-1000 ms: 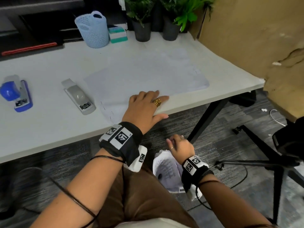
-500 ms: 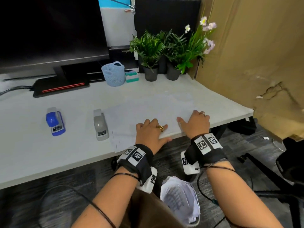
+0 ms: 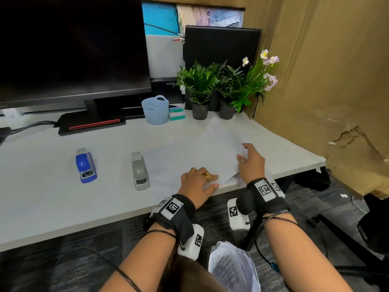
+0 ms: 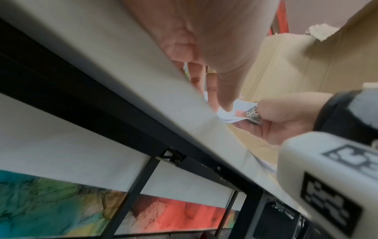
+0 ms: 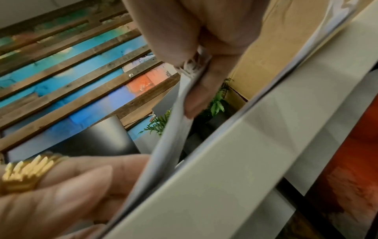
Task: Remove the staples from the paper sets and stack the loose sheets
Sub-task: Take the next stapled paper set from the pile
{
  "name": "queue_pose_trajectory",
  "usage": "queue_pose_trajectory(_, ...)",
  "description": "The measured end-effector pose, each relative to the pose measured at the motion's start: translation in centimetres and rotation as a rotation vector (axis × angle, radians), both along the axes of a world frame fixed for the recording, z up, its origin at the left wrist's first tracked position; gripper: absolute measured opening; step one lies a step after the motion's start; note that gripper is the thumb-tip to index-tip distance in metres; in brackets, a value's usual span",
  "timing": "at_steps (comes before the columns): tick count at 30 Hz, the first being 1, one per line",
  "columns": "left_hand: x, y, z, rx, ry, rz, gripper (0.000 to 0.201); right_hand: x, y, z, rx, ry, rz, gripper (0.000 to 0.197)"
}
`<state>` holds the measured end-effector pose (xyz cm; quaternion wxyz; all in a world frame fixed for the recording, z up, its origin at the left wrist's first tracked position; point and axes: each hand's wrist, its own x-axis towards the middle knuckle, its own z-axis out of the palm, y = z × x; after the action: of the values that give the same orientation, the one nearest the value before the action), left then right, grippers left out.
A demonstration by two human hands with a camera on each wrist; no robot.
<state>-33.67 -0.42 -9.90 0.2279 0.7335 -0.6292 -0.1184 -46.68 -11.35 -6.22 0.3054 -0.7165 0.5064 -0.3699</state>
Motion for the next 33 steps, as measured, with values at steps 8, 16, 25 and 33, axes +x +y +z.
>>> queue_pose_trajectory(8, 3.4, 3.3, 5.4, -0.421, -0.059, 0.193, 0.035, 0.8, 0.3, 3.2, -0.161, -0.674, -0.161, 0.03)
queue_pose_trajectory(16, 6.3, 9.3, 11.0, -0.526, -0.209, 0.479, 0.064, 3.5, 2.8, 3.5, 0.015, -0.795, 0.028, 0.025)
queue_pose_trajectory(25, 9.7, 16.3, 7.7, -0.394, 0.203, 0.54, 0.106, 7.8, 9.5, 1.4, 0.013, -0.229, 0.777, 0.037)
queue_pose_trajectory(33, 11.7, 18.8, 5.2, -0.444, 0.23, 0.772, 0.044, 14.3, 10.3, 2.7, -0.251, 0.142, 0.558, 0.051)
